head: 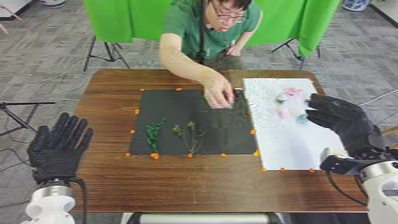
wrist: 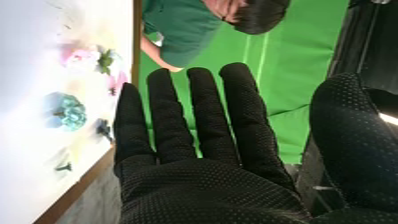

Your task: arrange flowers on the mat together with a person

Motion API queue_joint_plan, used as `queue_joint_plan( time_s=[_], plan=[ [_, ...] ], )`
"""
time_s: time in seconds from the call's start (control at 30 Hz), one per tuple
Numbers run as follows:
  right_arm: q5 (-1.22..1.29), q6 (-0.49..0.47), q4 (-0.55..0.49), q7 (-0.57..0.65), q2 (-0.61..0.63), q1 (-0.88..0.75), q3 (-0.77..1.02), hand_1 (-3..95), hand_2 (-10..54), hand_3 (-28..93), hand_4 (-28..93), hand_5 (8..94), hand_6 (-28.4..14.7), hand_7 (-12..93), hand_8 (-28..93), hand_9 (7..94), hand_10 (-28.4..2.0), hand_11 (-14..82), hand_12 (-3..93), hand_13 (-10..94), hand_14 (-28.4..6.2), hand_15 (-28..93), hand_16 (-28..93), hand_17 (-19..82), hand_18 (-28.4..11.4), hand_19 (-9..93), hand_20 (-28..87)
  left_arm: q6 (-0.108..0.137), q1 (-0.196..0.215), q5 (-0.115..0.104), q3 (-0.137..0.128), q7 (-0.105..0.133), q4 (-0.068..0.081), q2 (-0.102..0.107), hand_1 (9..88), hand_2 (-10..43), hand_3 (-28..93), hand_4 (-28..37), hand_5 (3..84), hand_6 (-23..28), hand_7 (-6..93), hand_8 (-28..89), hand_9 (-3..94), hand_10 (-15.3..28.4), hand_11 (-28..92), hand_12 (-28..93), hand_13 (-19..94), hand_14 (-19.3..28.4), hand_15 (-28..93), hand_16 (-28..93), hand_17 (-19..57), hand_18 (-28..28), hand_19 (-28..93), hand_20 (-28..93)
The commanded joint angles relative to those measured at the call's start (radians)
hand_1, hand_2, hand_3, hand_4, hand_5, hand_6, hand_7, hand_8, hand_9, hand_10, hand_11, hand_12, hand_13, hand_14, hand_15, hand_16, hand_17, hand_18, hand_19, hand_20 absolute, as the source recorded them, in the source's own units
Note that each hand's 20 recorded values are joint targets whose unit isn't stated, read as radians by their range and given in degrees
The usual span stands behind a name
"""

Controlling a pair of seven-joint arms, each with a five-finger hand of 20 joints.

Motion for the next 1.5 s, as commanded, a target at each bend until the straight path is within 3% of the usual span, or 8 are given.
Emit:
queue_joint_plan(
  time_s=[0.03, 0.6, 1.03, 1.1, 1.23, 1.47, 1.5],
  plan=[
    [-0.001, 0.010, -0.006, 0.006, 0.004, -0.004, -0.010, 18.9, 9.5, 82, -24, 45.3, -3.2, 17, -12, 44.8, -13.5, 5.7, 15.5, 36, -16.6, 10, 25, 9, -20.0, 33, 15, 0.024, 0.014, -0.020, 0.004, 0.005, -0.006, -0.003, 28.0, 13.6, 76, -28.3, 50.5, 8.9, 15.0, -10, 43.7, 13.8, 21, 8, 33, 14.8, 30, -7, -6.6, 15.5, 40, 11],
    [-0.005, -0.005, 0.000, 0.013, 0.004, 0.001, -0.015, 19.1, 9.6, 82, -24, 45.8, -3.3, 17, -12, 45.0, -13.5, 5.9, 15.5, 36, -16.6, 10, 25, 9, -20.0, 33, 14, 0.019, 0.007, -0.018, 0.010, 0.006, 0.000, 0.005, 28.0, 13.7, 77, -28.3, 51.3, 8.4, 15.3, -10, 44.3, 13.8, 21, 8, 33, 15.3, 31, -8, -6.5, 15.5, 40, 11],
    [-0.044, 0.000, -0.002, 0.018, 0.009, 0.004, -0.022, 19.3, 9.5, 82, -24, 46.1, -3.2, 17, -12, 45.1, -13.5, 5.9, 15.5, 36, -16.7, 10, 25, 9, -20.0, 33, 14, 0.007, 0.011, -0.033, 0.014, 0.017, 0.000, 0.006, 28.1, 13.3, 77, -28.3, 51.5, 8.4, 15.4, -10, 44.4, 13.7, 21, 8, 33, 15.1, 31, -8, -6.5, 15.6, 40, 11],
    [-0.083, 0.014, 0.001, 0.026, 0.023, 0.020, -0.029, 19.8, 8.9, 82, -24, 46.1, -3.2, 17, -12, 45.1, -13.6, 5.9, 15.5, 36, -16.7, 10, 25, 9, -20.1, 33, 14, 0.009, 0.001, -0.031, 0.017, 0.014, 0.005, 0.004, 28.2, 13.2, 77, -28.3, 51.5, 8.4, 15.3, -10, 44.4, 13.7, 21, 8, 33, 15.1, 31, -8, -6.5, 15.6, 40, 11],
    [-0.335, 0.017, 0.024, 0.039, 0.085, 0.080, -0.054, 21.8, 6.3, 81, -24, 45.8, -3.2, 17, -12, 44.7, -13.6, 6.0, 15.5, 37, -16.6, 10, 25, 9, -20.1, 34, 14, 0.011, 0.011, -0.042, 0.015, 0.023, 0.000, 0.008, 28.2, 13.1, 77, -28.3, 51.4, 8.5, 15.3, -10, 44.4, 13.7, 21, 8, 33, 14.9, 31, -8, -6.5, 15.6, 40, 11],
    [-0.869, -0.072, 0.050, 0.168, 0.163, 0.178, -0.120, 25.8, 1.3, 79, -24, 41.7, -3.8, 17, -12, 39.5, -12.9, 5.9, 15.8, 35, -16.4, 9, 25, 9, -19.8, 35, 15, 0.010, 0.008, -0.036, 0.026, 0.009, 0.003, 0.001, 28.2, 13.1, 77, -28.3, 51.3, 8.5, 15.3, -10, 44.4, 13.7, 21, 8, 33, 15.0, 31, -8, -6.5, 15.6, 40, 11],
    [-0.923, -0.081, 0.060, 0.181, 0.174, 0.194, -0.138, 26.0, 0.5, 79, -24, 40.6, -4.4, 17, -12, 38.1, -14.0, 5.9, 15.9, 34, -16.5, 9, 25, 9, -19.3, 36, 15, 0.009, 0.009, -0.036, 0.028, 0.006, 0.003, -0.001, 28.2, 13.1, 77, -28.3, 51.3, 8.6, 15.3, -10, 44.4, 13.7, 21, 8, 33, 14.9, 31, -8, -6.5, 15.6, 40, 11]
  ],
)
